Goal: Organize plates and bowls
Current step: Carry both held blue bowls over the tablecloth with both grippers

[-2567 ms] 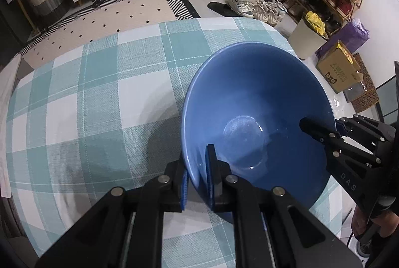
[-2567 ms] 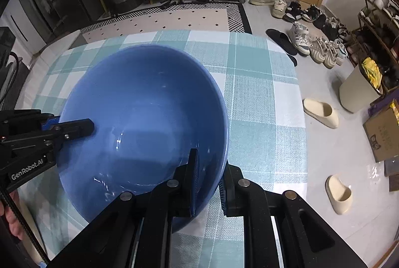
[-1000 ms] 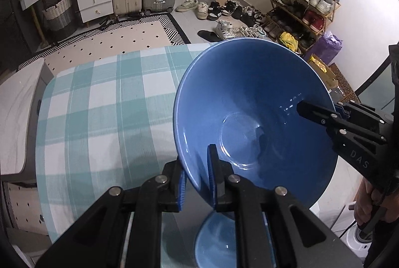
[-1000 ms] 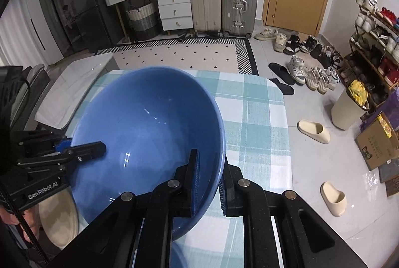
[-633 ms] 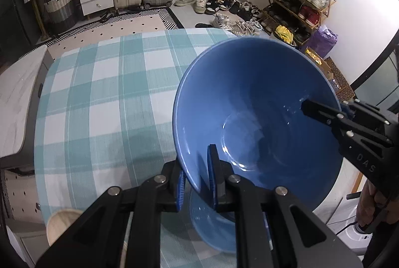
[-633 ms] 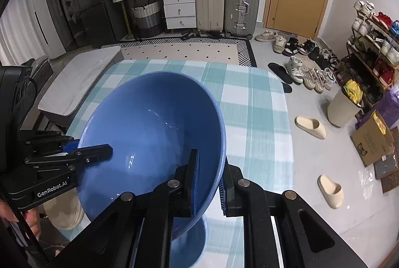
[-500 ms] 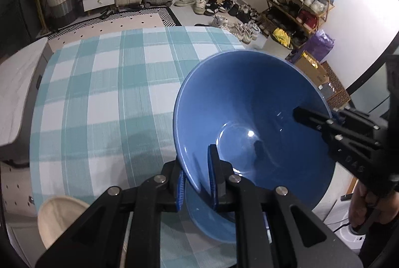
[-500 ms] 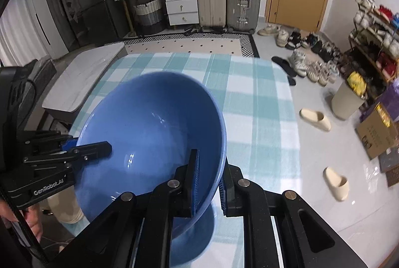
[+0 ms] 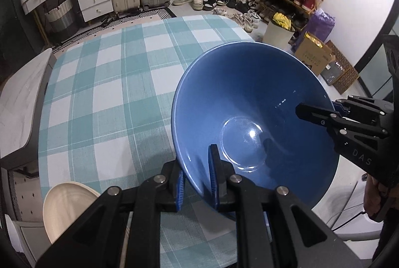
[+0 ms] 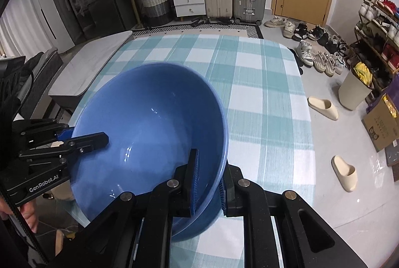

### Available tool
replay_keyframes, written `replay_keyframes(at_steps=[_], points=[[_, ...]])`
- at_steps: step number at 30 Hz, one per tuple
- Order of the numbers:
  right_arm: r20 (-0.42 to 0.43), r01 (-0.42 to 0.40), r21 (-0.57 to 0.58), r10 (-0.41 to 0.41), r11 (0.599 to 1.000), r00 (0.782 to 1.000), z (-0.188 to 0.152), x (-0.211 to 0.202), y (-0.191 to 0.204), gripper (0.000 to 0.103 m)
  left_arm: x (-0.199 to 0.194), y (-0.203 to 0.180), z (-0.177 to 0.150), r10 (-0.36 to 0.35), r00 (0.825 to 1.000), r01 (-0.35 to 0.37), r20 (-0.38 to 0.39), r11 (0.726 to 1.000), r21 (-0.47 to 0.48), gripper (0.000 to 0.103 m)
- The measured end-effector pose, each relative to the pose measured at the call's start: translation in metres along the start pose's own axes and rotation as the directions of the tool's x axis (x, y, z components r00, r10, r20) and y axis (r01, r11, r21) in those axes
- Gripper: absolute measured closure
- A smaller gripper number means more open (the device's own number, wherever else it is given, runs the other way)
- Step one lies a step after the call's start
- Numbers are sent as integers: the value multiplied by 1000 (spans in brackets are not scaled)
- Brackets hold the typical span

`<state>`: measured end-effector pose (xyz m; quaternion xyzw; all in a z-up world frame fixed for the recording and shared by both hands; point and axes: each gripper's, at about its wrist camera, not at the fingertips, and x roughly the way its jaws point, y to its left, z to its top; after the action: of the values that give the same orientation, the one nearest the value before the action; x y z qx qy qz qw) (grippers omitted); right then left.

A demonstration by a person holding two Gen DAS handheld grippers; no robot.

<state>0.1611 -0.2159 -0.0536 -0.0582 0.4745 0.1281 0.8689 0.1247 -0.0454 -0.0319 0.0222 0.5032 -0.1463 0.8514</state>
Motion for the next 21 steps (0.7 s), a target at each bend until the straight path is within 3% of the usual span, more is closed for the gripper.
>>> replay_keyframes(at_steps=[10,21], points=[[-7,-9,-8,9,1000,1000,-24,17,3,89,18,-11,-24,117,993,-119,28,989,84,87],[-30,21,-18,-21,1000,999,-40,31,3,89,34,-14,-34,92,996,-92,-2,992,91,87]])
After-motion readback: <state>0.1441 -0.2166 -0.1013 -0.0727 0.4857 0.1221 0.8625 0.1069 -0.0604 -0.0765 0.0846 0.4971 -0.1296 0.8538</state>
